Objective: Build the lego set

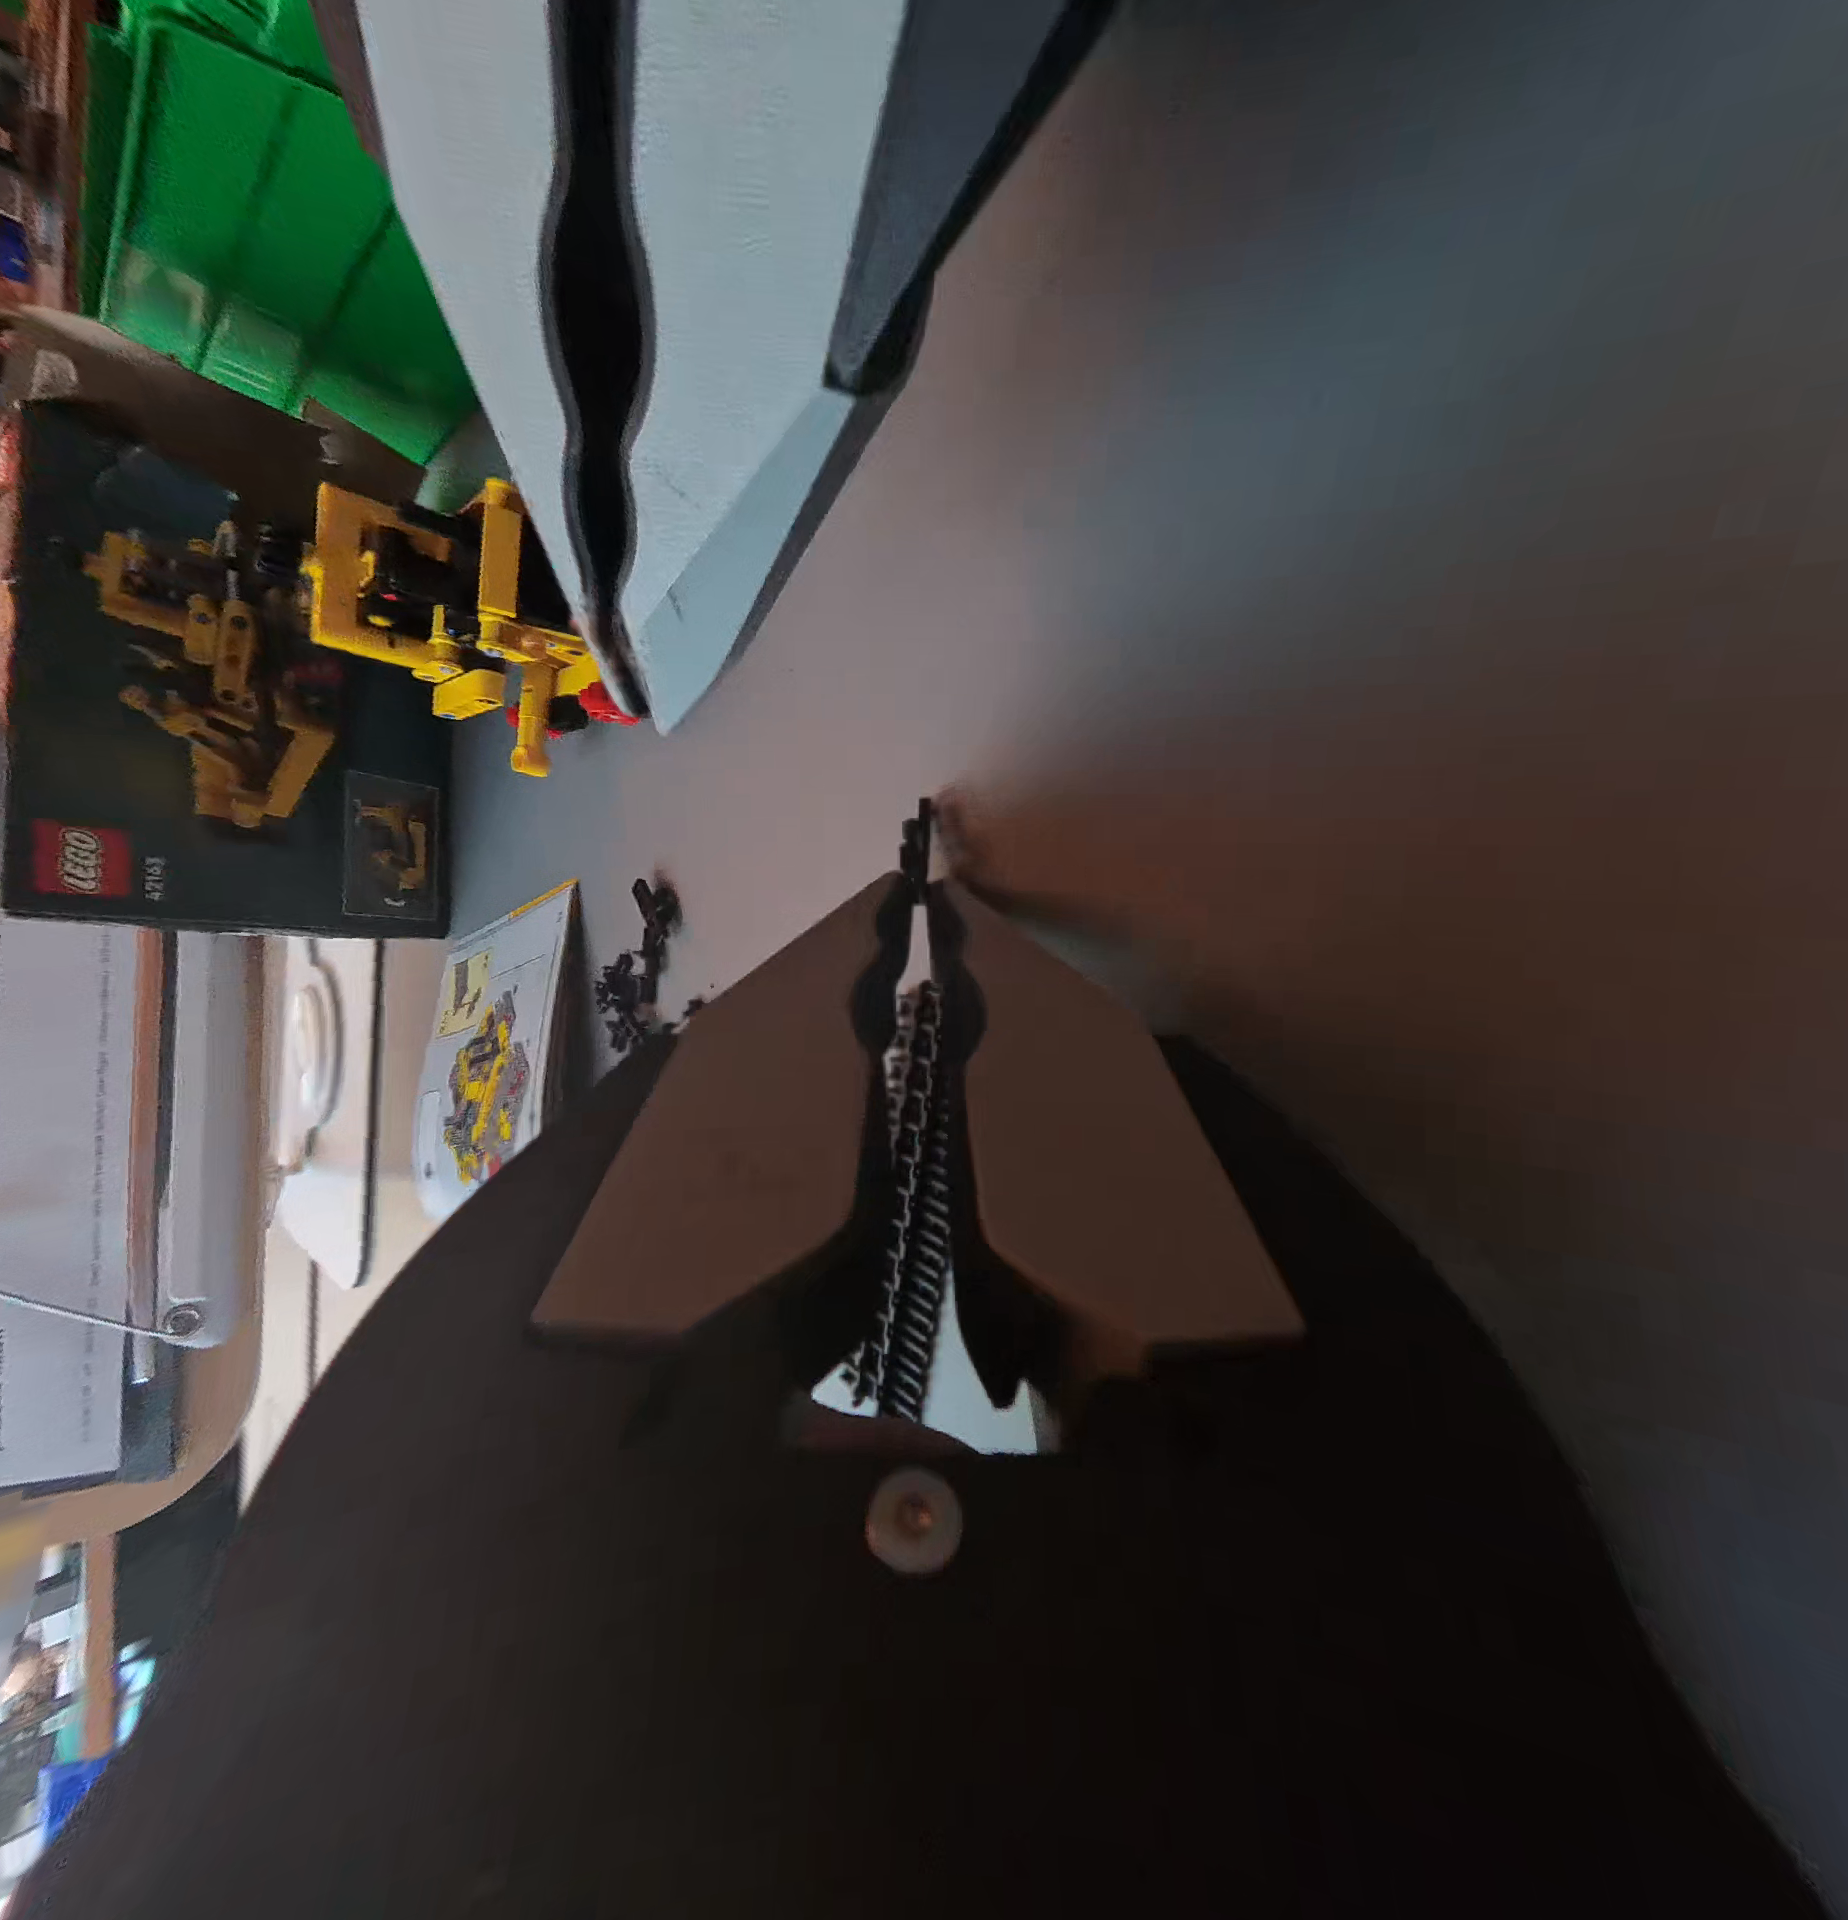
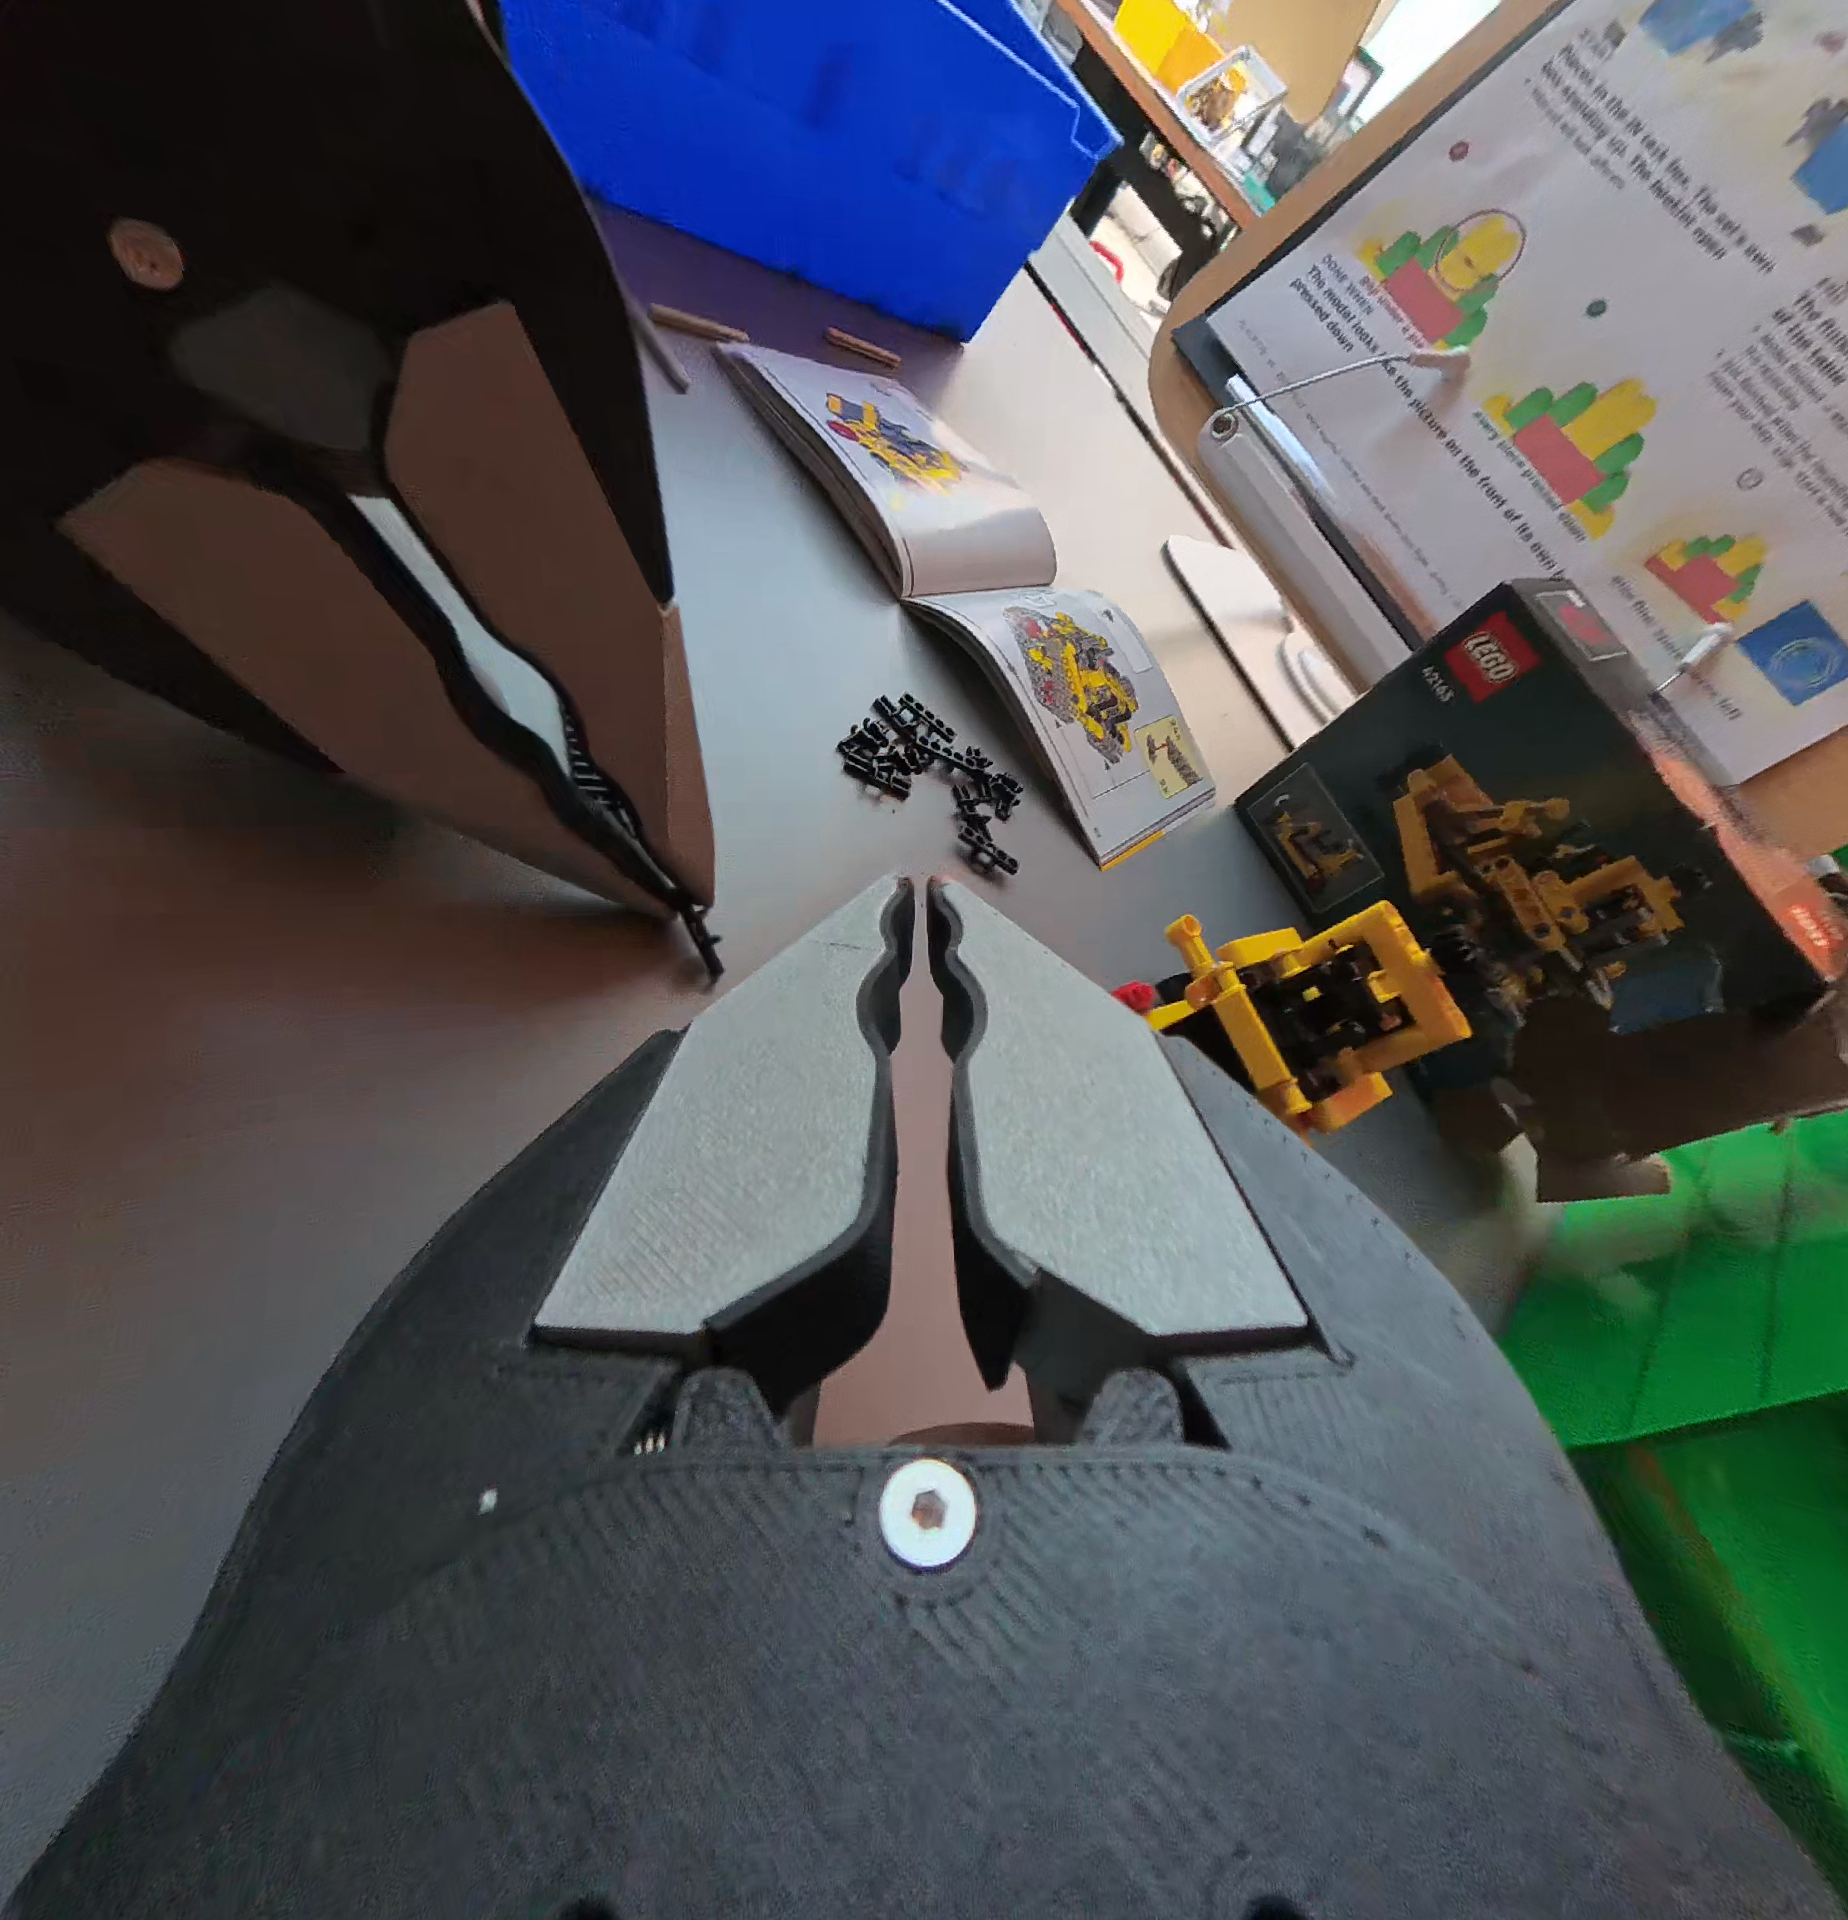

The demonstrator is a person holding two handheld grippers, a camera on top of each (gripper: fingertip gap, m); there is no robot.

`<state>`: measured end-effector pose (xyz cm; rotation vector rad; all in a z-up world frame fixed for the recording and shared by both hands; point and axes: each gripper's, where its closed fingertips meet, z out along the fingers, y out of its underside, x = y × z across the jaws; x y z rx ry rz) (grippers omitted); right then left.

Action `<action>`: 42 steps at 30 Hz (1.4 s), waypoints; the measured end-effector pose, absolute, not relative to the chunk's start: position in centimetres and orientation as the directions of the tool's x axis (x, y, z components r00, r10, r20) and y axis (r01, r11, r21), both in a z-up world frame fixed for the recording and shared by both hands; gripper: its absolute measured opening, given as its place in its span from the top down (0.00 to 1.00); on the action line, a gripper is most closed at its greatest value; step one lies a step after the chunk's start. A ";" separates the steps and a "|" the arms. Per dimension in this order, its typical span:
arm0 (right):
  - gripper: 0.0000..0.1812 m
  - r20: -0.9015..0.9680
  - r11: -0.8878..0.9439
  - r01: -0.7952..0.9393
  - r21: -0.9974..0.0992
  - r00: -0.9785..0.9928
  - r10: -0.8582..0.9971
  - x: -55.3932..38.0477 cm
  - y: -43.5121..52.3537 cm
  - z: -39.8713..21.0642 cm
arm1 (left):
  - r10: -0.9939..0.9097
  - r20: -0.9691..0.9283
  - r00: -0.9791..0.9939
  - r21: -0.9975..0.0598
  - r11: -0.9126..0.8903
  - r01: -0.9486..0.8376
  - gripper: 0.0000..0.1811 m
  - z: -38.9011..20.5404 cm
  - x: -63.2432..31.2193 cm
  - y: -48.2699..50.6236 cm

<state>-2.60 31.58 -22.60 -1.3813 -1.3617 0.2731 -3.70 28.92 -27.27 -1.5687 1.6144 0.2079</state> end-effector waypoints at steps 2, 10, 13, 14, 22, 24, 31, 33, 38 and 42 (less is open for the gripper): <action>1.00 0.489 0.266 0.551 -0.791 0.309 0.816 -2.6 31.8 -22.8 | -0.723 -0.678 0.133 -0.399 0.211 -0.892 1.00 -27.2 -3.6 28.8; 1.00 0.358 0.159 0.516 -0.842 0.313 0.880 -2.2 31.5 -22.9 | -0.836 -0.509 0.205 -0.542 0.126 -0.831 0.85 -26.5 -3.0 26.9; 1.00 0.252 0.081 0.496 -0.865 0.287 0.924 -2.1 30.5 -23.1 | -0.888 -0.409 0.212 -0.605 0.090 -0.791 0.82 -25.6 -2.7 25.6; 1.00 0.203 0.055 0.495 -0.867 0.251 0.946 -2.2 29.7 -23.3 | -0.897 -0.388 0.212 -0.621 0.084 -0.779 0.83 -25.1 -2.9 25.4; 1.00 0.154 0.004 0.662 -0.750 0.169 0.973 -2.7 28.1 -26.7 | -0.909 -0.318 0.271 -0.572 -0.045 -0.819 0.86 -26.3 -7.0 27.9; 1.00 0.145 -0.008 0.679 -0.734 0.169 0.975 -2.9 28.3 -27.1 | -0.913 -0.308 0.268 -0.558 -0.055 -0.828 0.87 -26.9 -7.4 28.0; 1.00 0.225 0.028 0.702 -0.711 0.189 0.956 -3.4 30.7 -27.4 | -0.909 -0.297 0.291 -0.586 -0.068 -0.808 0.89 -26.7 -7.3 28.6; 1.00 0.220 0.017 0.699 -0.715 0.202 0.954 -3.3 31.1 -27.3 | -0.913 -0.283 0.293 -0.600 -0.070 -0.797 0.89 -26.5 -7.3 28.5; 0.98 0.125 0.001 0.623 -0.782 0.154 0.980 -3.3 29.4 -26.1 | -0.929 -0.226 0.292 -0.644 -0.082 -0.761 0.94 -25.7 -7.2 28.4; 0.94 0.110 0.008 0.624 -0.781 0.125 0.986 -3.4 28.6 -26.2 | -0.950 -0.205 0.234 -0.643 -0.049 -0.765 0.95 -25.8 -6.7 28.3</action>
